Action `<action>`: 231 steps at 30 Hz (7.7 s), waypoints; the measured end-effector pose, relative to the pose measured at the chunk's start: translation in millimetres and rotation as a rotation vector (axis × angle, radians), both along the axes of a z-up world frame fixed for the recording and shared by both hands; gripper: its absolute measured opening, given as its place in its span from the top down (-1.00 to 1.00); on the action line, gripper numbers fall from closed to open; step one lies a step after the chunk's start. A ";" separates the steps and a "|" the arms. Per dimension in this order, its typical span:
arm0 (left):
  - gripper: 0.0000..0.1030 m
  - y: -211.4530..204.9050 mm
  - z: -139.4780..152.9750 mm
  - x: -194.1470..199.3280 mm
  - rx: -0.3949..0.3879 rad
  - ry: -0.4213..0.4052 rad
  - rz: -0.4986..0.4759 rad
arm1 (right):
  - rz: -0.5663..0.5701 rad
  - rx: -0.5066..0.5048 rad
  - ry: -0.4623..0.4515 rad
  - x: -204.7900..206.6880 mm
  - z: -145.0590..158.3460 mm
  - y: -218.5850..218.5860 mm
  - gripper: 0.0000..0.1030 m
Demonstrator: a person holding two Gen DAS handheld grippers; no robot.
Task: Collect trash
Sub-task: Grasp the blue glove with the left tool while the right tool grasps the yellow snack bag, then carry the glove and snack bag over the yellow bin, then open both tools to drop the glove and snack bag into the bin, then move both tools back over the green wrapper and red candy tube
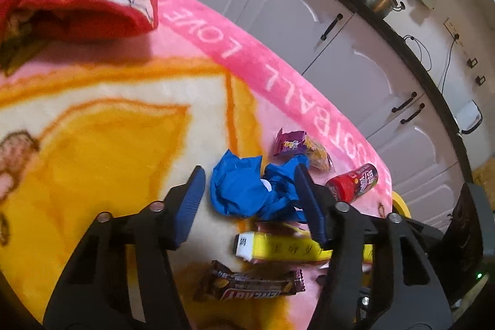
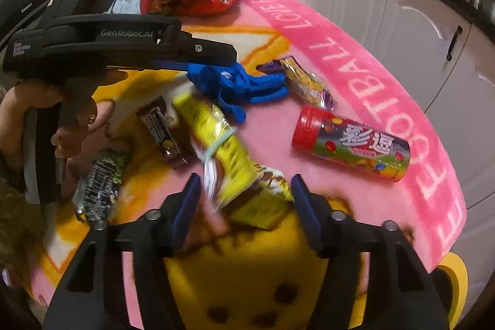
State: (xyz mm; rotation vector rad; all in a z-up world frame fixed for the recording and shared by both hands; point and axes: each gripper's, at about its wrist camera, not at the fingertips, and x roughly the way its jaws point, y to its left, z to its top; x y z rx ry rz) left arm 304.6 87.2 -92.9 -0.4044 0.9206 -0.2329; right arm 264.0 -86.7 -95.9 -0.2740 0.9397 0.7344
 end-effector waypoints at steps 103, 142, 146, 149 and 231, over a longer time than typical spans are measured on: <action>0.89 -294.6 29.8 -125.5 0.164 -0.243 -0.404 | -0.611 0.060 -0.067 -111.2 10.8 -329.8 0.30; -0.79 -284.8 16.0 -122.8 0.175 -0.194 -0.340 | -0.678 0.119 -0.102 -108.8 22.2 -339.6 -0.31; -0.79 -271.8 24.6 -127.7 0.187 -0.213 -0.304 | -0.664 0.139 -0.132 -112.3 34.1 -334.2 -0.39; -0.79 -262.9 30.9 -130.3 0.195 -0.229 -0.278 | -0.643 0.143 -0.155 -114.4 42.5 -326.4 -0.40; -0.51 -42.6 -2.4 -159.1 0.141 -0.089 0.224 | 0.050 -0.158 -0.196 35.9 30.6 -60.8 -0.57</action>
